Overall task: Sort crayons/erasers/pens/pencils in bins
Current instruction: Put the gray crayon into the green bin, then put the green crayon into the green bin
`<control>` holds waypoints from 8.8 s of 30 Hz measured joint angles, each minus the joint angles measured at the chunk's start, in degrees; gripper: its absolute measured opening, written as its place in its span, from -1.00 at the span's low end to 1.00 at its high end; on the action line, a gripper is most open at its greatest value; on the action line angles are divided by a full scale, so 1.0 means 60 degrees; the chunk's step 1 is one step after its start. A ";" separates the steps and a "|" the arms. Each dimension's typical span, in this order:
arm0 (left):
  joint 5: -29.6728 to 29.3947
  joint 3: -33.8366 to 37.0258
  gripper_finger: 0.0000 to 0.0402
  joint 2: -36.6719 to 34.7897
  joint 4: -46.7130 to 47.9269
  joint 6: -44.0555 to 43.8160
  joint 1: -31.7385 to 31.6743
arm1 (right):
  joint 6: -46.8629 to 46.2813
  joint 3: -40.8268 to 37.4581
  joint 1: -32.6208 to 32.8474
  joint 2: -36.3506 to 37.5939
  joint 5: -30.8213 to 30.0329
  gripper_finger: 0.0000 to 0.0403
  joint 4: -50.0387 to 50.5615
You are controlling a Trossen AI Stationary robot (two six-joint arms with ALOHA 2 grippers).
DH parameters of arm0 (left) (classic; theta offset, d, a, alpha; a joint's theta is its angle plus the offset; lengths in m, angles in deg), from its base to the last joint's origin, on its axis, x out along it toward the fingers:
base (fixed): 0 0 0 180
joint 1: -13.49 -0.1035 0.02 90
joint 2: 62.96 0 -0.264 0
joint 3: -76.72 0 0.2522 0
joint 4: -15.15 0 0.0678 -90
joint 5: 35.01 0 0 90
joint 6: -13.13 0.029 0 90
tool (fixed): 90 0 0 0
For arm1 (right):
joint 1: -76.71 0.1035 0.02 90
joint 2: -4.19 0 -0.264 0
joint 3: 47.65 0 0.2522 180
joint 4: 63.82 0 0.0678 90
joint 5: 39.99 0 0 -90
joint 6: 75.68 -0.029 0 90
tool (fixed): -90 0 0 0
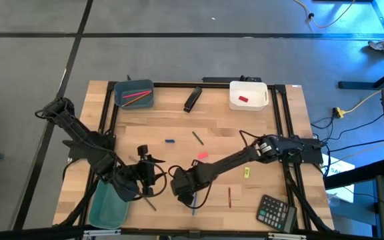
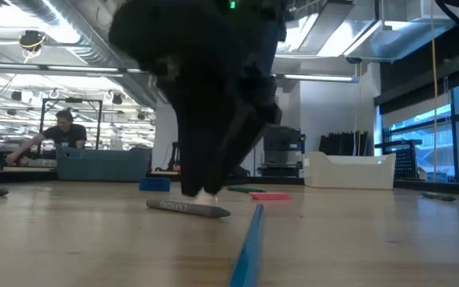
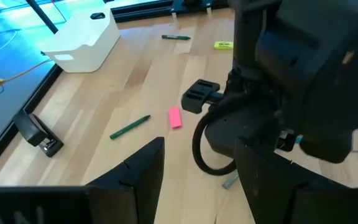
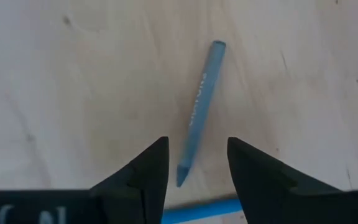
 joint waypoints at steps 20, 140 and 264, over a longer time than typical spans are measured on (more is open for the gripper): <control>0.0000 0.0000 -0.07 0.0000 0.0000 -0.0008 0.0000 | 0.0190 0.0016 -0.0018 -0.0290 0.0335 -0.73 0.0035; 0.5134 -0.0660 -0.94 -0.0982 0.3846 -0.1839 0.0120 | -0.1083 0.0005 0.3026 0.1346 -0.7991 0.07 -0.0241; 0.3774 0.2273 -0.51 0.1195 -0.5401 0.1031 -0.1975 | -0.7013 -1.0210 -0.0729 0.8440 -0.0669 -0.06 0.3015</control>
